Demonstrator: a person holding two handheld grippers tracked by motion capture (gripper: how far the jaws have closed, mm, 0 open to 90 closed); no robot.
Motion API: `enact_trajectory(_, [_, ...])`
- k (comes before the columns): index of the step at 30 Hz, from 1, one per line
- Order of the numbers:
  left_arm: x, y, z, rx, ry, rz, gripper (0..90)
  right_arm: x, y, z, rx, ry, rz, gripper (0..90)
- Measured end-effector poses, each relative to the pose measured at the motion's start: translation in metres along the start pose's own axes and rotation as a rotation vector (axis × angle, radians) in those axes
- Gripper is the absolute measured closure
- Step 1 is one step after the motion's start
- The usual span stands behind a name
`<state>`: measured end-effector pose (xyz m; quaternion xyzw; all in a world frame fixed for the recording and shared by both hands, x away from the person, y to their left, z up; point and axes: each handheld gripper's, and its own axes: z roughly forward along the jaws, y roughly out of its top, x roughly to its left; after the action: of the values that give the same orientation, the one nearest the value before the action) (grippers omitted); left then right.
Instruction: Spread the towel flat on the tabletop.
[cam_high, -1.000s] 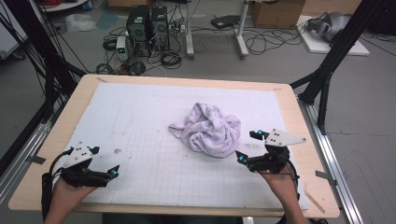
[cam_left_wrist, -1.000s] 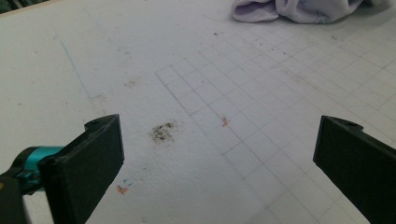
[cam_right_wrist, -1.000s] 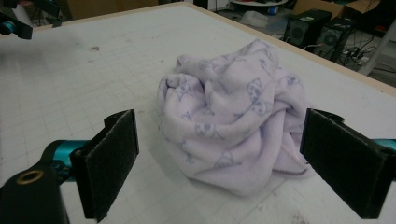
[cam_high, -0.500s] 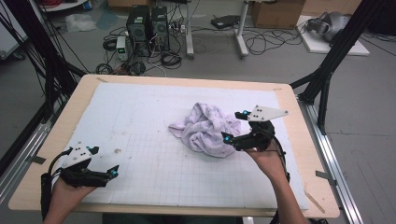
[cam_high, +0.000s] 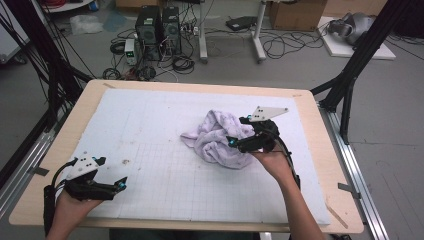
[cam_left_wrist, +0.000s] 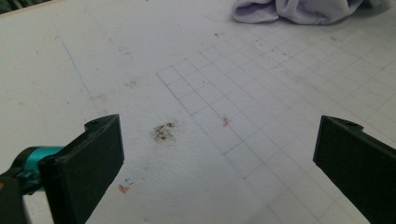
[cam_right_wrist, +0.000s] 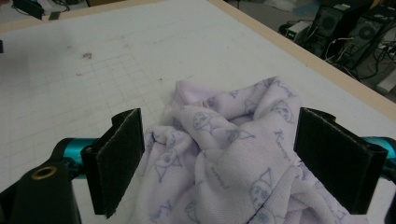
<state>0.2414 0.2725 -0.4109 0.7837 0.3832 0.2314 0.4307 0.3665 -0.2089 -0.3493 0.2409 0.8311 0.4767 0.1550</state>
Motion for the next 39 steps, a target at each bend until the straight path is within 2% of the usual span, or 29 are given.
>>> enact_trajectory(7, [0.001, 0.000, 0.000, -0.001, 0.000, 0.002, 2.3, -0.006, -0.006, 0.016, 0.054, 0.007, 0.016, 17.6])
enact_trajectory(8, [0.001, 0.000, 0.000, 0.000, 0.000, 0.002, 2.3, -0.009, -0.008, 0.022, 0.080, 0.005, 0.019, 18.1])
enact_trajectory(10, [0.000, 0.000, 0.000, 0.000, 0.000, 0.002, 2.3, -0.010, -0.009, 0.024, 0.086, 0.004, 0.019, 18.2])
enact_trajectory(15, [0.000, -0.001, 0.000, -0.001, 0.001, 0.002, 2.3, -0.015, -0.016, 0.038, 0.144, 0.011, 0.031, 21.2])
enact_trajectory(20, [0.000, -0.001, 0.000, 0.002, 0.000, 0.002, 2.3, -0.011, -0.022, 0.054, 0.207, -0.003, -0.005, 27.7])
enact_trajectory(24, [-0.001, -0.001, 0.001, 0.004, -0.001, 0.003, 2.3, -0.008, -0.028, 0.067, 0.280, -0.004, -0.063, 37.8])
enact_trajectory(27, [-0.001, -0.001, 0.002, 0.004, -0.003, 0.003, 2.3, -0.006, -0.029, 0.073, 0.309, -0.010, -0.079, 46.3])
enact_trajectory(30, [-0.001, -0.001, 0.002, 0.006, -0.005, 0.007, 2.3, -0.007, -0.030, 0.077, 0.319, -0.005, -0.076, 59.1])
enact_trajectory(31, [-0.001, -0.001, 0.002, 0.006, -0.005, 0.007, 2.3, -0.007, -0.030, 0.077, 0.319, -0.005, -0.076, 59.1])
enact_trajectory(32, [-0.001, -0.001, 0.001, 0.007, -0.005, 0.008, 2.3, -0.010, -0.030, 0.076, 0.316, 0.011, -0.052, 64.1])
enact_trajectory(33, [-0.001, -0.001, 0.001, 0.004, -0.006, 0.005, 2.3, -0.010, -0.029, 0.074, 0.315, 0.013, -0.052, 66.3])
enact_trajectory(35, [-0.001, -0.001, 0.001, 0.008, -0.010, 0.007, 2.3, -0.010, -0.028, 0.073, 0.310, 0.011, -0.062, 68.0])
enact_trajectory(39, [-0.002, -0.001, 0.002, 0.009, -0.014, 0.010, 3.4, -0.008, -0.022, 0.068, 0.269, 0.036, -0.050, 70.4])
